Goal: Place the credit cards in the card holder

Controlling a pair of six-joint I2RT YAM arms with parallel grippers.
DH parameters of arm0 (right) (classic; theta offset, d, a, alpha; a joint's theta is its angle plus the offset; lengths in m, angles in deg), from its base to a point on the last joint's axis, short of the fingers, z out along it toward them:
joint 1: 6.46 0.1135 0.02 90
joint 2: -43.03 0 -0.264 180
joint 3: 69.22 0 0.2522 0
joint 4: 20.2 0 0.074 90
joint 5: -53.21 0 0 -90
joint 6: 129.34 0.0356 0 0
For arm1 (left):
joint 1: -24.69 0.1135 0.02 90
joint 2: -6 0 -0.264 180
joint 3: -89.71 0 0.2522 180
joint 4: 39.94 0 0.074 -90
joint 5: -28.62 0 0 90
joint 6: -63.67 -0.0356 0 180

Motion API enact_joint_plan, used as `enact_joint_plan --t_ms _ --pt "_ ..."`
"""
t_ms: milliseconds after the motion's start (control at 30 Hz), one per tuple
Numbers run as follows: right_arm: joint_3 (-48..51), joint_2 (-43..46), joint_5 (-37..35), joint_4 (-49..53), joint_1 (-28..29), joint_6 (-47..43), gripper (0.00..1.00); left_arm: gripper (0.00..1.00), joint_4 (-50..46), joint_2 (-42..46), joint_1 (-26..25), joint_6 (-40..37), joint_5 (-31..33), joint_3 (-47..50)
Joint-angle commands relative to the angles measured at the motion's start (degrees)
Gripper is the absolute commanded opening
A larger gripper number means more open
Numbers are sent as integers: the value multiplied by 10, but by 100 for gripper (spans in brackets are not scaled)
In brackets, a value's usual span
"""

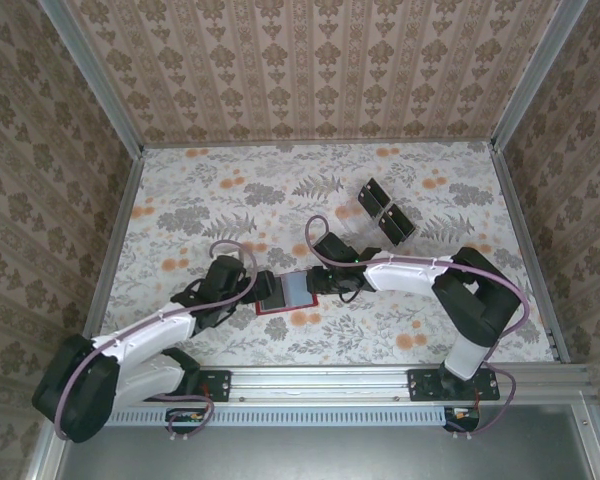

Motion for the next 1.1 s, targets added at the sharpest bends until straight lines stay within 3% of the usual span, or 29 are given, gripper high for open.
enact_joint_plan --t_ms 0,467,1067 --pt "10 -8 8 -16 -1 -2 40 100 43 -18 3 -7 -29 -1" --pt "32 -8 20 -39 -1 9 28 100 90 -65 -2 6 -49 -3" --pt "40 -15 34 -56 -1 17 22 100 118 -103 -25 14 -50 -20"
